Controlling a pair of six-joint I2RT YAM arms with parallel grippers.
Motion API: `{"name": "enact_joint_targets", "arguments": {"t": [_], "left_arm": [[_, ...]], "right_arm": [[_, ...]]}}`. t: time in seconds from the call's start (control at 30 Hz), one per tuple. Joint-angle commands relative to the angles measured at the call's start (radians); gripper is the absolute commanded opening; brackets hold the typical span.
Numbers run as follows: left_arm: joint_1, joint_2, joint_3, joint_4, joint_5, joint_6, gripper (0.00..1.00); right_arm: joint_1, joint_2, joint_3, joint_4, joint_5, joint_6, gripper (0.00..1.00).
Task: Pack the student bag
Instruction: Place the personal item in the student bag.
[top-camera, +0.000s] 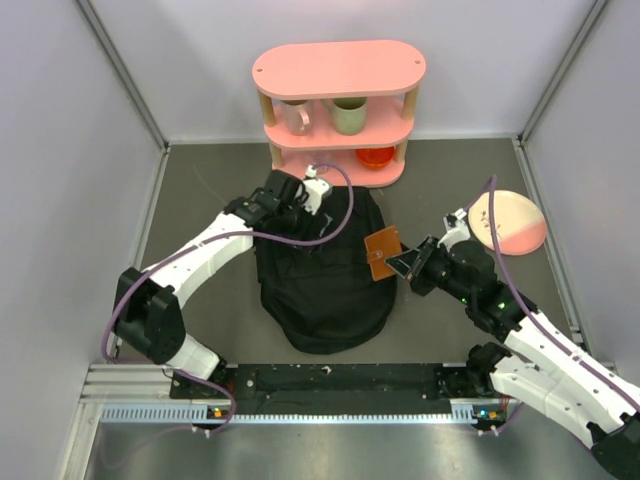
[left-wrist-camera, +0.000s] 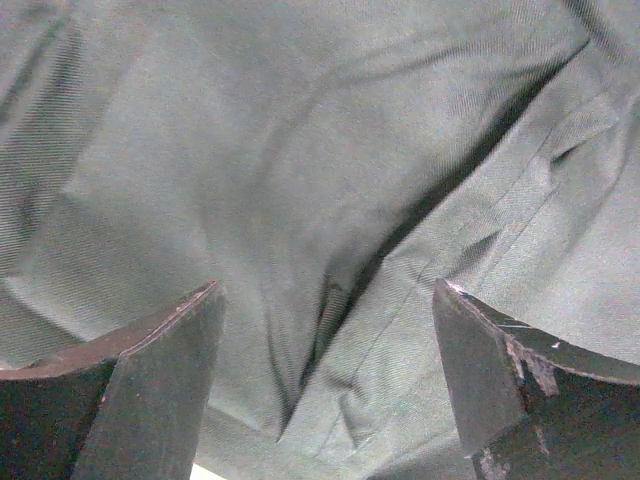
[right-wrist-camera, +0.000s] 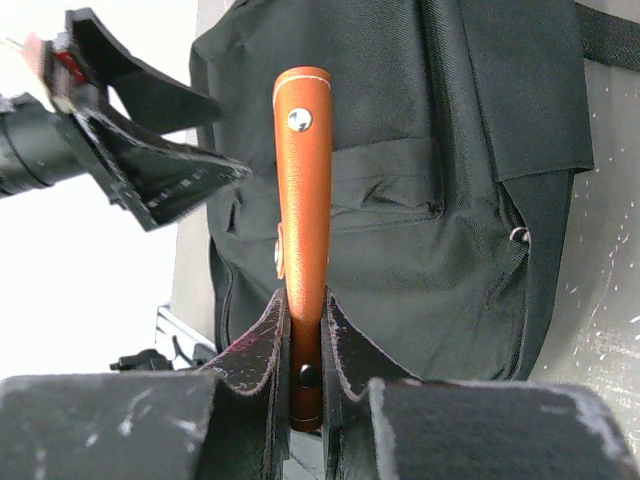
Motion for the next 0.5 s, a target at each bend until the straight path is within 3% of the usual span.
{"name": "enact_joint_targets", "arguments": {"t": [0.0, 0.27, 0.47], "left_arm": [[0.081, -0.021, 0.067, 0.023, 0.169, -0.002, 0.87], [0.092, 0.11, 0.104, -0.129, 0.474, 0.043, 0.84], [0.087, 0.107, 0.044, -0.128, 0.496, 0.034, 0.84]], "right_arm": [[0.005, -0.021, -0.004, 0.05, 0.005, 0.004, 0.0], [0.005, -0.017, -0.004, 0.05, 0.008, 0.011, 0.0], [0.004, -0.029, 0.007, 0.043, 0.01, 0.006, 0.0]]}}
